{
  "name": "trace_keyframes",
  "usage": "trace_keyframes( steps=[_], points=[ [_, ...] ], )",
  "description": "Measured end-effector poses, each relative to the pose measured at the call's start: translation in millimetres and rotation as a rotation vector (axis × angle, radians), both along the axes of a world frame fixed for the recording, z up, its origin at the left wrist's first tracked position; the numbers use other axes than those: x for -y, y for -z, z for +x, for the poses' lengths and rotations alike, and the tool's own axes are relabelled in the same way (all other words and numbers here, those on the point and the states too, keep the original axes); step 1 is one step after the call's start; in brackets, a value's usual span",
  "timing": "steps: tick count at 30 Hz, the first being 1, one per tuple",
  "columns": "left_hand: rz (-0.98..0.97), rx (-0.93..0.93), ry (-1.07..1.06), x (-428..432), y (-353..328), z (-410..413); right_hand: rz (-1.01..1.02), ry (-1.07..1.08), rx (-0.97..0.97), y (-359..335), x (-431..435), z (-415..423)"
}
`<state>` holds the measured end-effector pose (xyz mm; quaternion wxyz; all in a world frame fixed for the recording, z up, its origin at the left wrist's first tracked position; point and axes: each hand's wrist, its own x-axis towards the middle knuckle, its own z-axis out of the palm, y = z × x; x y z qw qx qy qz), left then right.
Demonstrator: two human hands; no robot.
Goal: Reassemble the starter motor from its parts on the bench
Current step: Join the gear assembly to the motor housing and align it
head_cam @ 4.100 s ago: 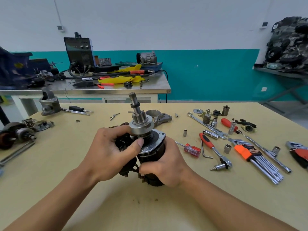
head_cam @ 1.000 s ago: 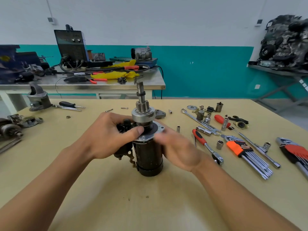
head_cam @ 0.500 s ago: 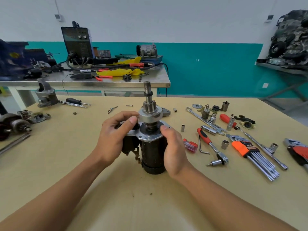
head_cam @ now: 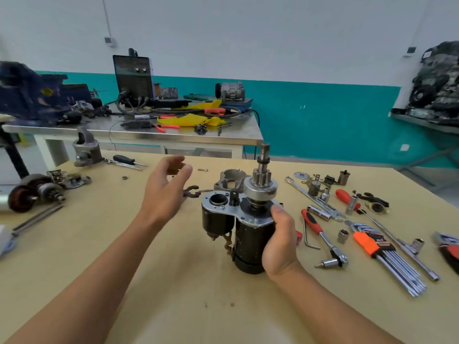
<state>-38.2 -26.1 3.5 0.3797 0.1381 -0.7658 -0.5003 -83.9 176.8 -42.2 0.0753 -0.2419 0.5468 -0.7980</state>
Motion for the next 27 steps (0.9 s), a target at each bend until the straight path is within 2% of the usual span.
trace_keyframes(
  steps=[1, 3, 6, 8, 12, 14, 17, 21, 24, 27],
  points=[
    [-0.12, 0.075, -0.142, 18, 1, -1, -0.011, -0.003, -0.001, -1, -2, -2],
    [-0.25, 0.273, -0.194, 52, 10, 0, -0.047, -0.016, 0.026, -2, -5, -6],
    [-0.263, 0.526, 0.05, 71, 28, -2, -0.084, -0.037, 0.104, -3, -7, -10],
    [-0.268, 0.57, 0.146, 70, 36, -7, -0.103, -0.044, 0.158, -4, -9, -10],
    [-0.332, 0.422, 0.045, 62, 39, -15, -0.098, -0.028, 0.158, -8, -11, -9],
    [-0.3, 0.322, 0.054, 58, 27, -9, -0.1, -0.023, 0.174, -8, -11, -11],
    [-0.288, 0.188, 0.197, 49, -7, 9, -0.075, -0.036, 0.173, -9, -12, -12],
    [-0.362, 0.135, 0.423, 7, -39, 30, -0.051, -0.027, 0.177, -12, -13, -10],
    [-0.445, 0.129, 0.54, -19, -47, 37, -0.053, -0.023, 0.201, -15, -13, -6],
    [-0.533, 0.16, 0.571, -28, -52, 35, -0.066, -0.031, 0.214, -18, -13, -4]
  ],
)
